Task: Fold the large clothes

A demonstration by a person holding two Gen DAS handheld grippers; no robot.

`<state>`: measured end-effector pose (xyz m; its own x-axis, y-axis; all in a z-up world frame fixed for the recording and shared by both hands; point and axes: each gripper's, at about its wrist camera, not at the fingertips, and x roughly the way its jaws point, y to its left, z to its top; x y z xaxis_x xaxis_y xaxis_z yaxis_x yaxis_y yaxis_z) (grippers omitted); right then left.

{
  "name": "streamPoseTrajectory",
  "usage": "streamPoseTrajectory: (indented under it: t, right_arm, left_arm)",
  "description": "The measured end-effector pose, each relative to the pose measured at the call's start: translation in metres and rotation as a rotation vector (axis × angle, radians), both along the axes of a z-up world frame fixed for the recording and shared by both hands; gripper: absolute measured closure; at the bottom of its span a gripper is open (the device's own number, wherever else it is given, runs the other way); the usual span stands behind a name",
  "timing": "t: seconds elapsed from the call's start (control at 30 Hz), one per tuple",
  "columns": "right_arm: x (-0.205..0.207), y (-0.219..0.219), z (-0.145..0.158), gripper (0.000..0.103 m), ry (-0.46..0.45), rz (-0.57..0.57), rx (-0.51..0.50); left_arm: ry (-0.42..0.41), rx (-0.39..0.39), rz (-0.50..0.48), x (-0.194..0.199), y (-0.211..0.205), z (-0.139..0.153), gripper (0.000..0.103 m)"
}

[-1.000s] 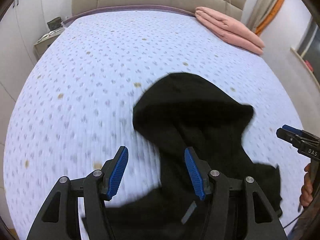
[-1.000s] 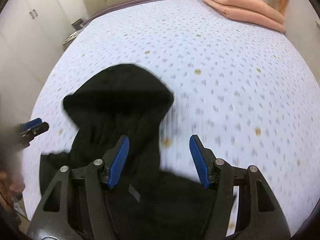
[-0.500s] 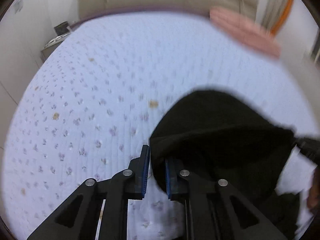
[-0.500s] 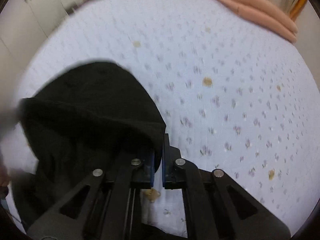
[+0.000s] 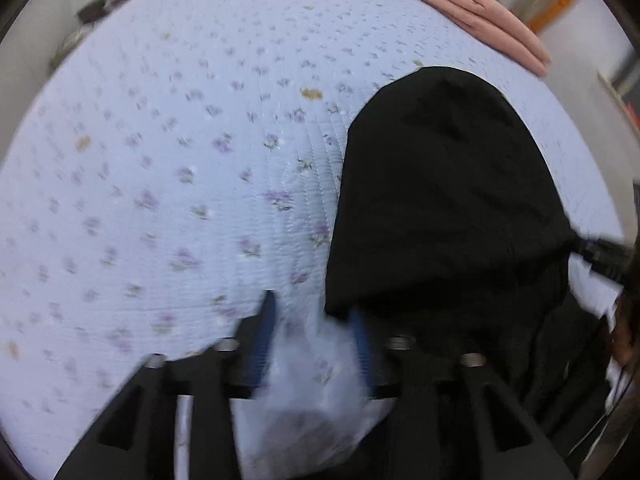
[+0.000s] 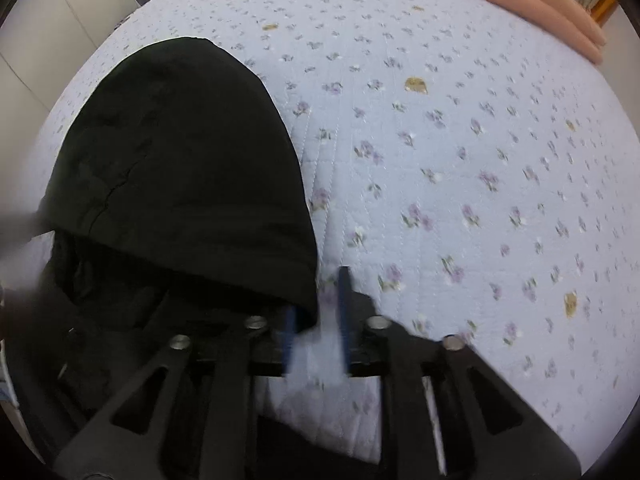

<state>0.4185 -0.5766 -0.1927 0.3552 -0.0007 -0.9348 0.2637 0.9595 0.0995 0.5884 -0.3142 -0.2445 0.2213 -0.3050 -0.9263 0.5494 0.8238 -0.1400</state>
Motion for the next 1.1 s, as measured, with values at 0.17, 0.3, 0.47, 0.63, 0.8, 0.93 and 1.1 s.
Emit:
streamPoseTrajectory:
  t: [0.17,0.3,0.47,0.63,0.8,0.93,1.1]
  right_arm:
    - [-0.028,-0.005,0.055,0.053,-0.078,0.019,0.009]
    - [-0.021,0.004,0.092,0.053,-0.181,0.031,0.033]
    - [0.032,0.019,0.079,0.054,-0.153,0.045,0.036]
    - [0.036,0.031,0.025,0.055,0.006,0.117,0.029]
    - [0.022,0.036,0.005,0.053,-0.004,0.126,-0.002]
    - [0.023,0.038,0.007,0.051,-0.006,0.123,-0.017]
    - [0.007,0.011,0.046,0.049,-0.055,0.127,0.098]
  left_arm:
    - [-0.037,-0.065,-0.139,-0.032,0.023,0.047,0.041]
    - [-0.096,-0.210,-0.101,-0.025,0.010,0.083,0.041]
    - [-0.089,-0.188,-0.008,0.018,-0.036,0.063,0.041]
    - [-0.009,-0.015,-0.139,0.013,-0.058,0.001,0.039]
    - [0.060,-0.087,-0.074,0.020,-0.047,-0.025,0.028]
    - [0.058,-0.102,-0.075,0.019,-0.044,-0.017,0.028]
    - [0.035,-0.179,-0.078,0.029,-0.033,0.020,0.028]
